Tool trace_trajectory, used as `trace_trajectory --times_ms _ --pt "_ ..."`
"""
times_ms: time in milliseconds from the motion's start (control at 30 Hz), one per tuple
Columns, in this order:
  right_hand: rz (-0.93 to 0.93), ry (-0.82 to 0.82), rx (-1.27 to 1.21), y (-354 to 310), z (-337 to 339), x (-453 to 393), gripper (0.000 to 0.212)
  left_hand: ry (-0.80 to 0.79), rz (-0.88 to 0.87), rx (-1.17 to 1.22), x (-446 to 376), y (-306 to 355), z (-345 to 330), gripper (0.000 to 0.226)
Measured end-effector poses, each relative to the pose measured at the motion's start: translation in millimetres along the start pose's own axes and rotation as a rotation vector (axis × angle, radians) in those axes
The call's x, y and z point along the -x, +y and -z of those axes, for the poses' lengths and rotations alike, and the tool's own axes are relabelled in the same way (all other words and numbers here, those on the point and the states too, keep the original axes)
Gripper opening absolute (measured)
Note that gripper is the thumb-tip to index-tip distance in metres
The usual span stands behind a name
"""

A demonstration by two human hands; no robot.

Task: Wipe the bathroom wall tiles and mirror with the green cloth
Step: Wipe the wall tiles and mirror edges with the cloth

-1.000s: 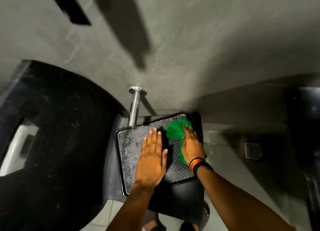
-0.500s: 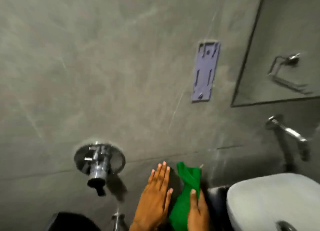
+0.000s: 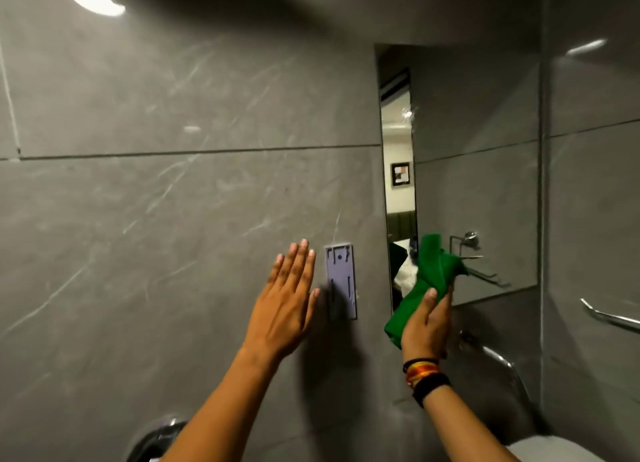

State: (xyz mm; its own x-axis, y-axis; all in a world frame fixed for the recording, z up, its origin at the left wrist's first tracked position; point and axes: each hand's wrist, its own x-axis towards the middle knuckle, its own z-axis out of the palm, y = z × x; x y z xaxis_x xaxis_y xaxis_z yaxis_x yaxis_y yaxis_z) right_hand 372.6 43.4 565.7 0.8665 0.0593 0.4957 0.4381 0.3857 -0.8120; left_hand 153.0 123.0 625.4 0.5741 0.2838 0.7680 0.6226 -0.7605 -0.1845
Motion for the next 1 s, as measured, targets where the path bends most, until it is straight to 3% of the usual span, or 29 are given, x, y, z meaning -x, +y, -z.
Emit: trace_trajectory --times_ms 167,233,400,600,733,1000 --pt "0.198 -0.513 0.371 52 -33 -10 0.057 0.07 0.003 -0.065 -41 -12 22 0.064" --pt "0.257 -0.581 0.596 76 -42 -5 0.062 0.091 0.016 -0.088 -55 -19 28 0.065" --pt "0.304 -0.573 0.765 96 -50 -10 0.067 0.124 0.024 -0.153 -94 -40 37 0.068" --pt "0.535 -0.484 0.796 70 -65 -57 0.064 0.18 0.007 -0.147 -152 -41 37 0.071" --pt "0.692 -0.429 0.69 7 -99 -121 0.064 0.22 0.058 -0.106 -179 -41 27 0.072" --pt "0.853 -0.268 0.545 -173 -185 -252 0.068 0.398 0.131 -0.294 -193 -43 -12 0.065"
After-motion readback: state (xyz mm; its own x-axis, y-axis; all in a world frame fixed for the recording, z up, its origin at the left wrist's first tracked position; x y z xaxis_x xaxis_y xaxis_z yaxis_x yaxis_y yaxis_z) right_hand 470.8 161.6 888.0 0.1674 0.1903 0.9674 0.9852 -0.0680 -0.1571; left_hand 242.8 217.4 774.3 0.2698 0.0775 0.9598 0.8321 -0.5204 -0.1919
